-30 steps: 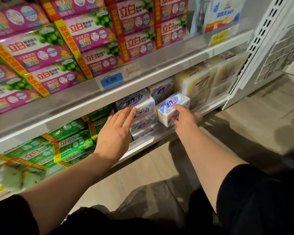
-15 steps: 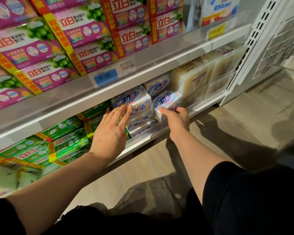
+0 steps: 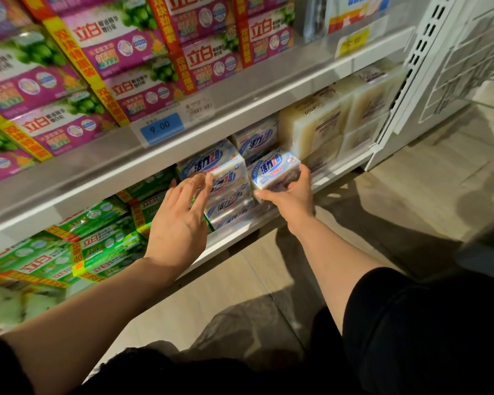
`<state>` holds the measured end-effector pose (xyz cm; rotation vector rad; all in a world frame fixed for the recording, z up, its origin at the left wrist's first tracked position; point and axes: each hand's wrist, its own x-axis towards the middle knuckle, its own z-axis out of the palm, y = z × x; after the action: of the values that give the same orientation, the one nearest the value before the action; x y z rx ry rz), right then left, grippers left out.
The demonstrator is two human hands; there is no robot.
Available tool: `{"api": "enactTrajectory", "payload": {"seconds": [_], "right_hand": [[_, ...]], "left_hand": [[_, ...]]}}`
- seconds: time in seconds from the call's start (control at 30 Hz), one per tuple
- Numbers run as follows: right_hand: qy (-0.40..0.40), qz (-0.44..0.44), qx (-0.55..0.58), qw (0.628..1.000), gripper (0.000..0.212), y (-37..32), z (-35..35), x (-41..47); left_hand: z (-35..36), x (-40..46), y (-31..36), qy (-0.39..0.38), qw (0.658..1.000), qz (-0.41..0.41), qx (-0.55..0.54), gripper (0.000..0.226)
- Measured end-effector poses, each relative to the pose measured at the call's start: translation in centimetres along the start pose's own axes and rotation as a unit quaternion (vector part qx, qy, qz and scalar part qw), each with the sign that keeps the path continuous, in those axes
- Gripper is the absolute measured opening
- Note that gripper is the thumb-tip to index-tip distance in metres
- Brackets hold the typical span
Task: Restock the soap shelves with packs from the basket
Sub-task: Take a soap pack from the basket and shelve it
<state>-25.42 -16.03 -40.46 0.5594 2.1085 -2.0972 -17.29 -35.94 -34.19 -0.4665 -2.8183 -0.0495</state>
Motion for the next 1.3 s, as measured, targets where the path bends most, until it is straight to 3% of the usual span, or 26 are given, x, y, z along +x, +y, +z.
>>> {"api": "enactTrajectory", "payload": {"seconds": [0.17, 0.27, 0.47, 0.6, 0.9, 1.07, 1.2, 1.3], "right_hand": [[-0.037, 0.028, 0.051, 0.998, 0.117, 0.1, 0.0, 0.9], [-0.003, 0.03, 0.085, 0.996, 0.086, -0.1, -0.2, 1.0], [0.047, 0.023, -0.065, 0.997, 0.08, 0.0, -0.3, 0.7], [0.08, 0.019, -0.162, 0.983, 0.059, 1.0, -1.6, 0.9], [0.121, 0.1, -0.132, 0.979, 0.084, -1.3, 0.4, 2.2], [0.144, 0.104, -0.144, 0.973, 0.078, -1.6, 0.6, 2.4], [0.134, 0.062, -0.27, 0.951, 0.071, -1.3, 1.0, 2.6], [0.113, 0.052, -0.24, 0.963, 0.069, 0.1, 0.9, 2.9]], "left_hand": [[-0.1, 0.0, 0.0, -0.001, 1.0, 0.002, 0.005, 0.088], [-0.1, 0.0, -0.1, -0.002, 1.0, 0.003, 0.006, 0.088], [0.0, 0.1, 0.1, -0.013, 1.0, 0.003, 0.009, 0.088], [0.0, 0.1, 0.3, -0.015, 1.0, 0.005, 0.011, 0.089], [0.2, 0.2, 0.5, -0.019, 1.0, 0.0, 0.011, 0.088], [0.3, 0.2, 0.6, -0.025, 1.0, 0.002, 0.005, 0.082], [0.4, 0.2, 0.6, -0.04, 0.999, 0.003, 0.011, 0.083], [0.6, 0.2, 0.1, -0.051, 0.998, 0.011, 0.017, 0.09]]}}
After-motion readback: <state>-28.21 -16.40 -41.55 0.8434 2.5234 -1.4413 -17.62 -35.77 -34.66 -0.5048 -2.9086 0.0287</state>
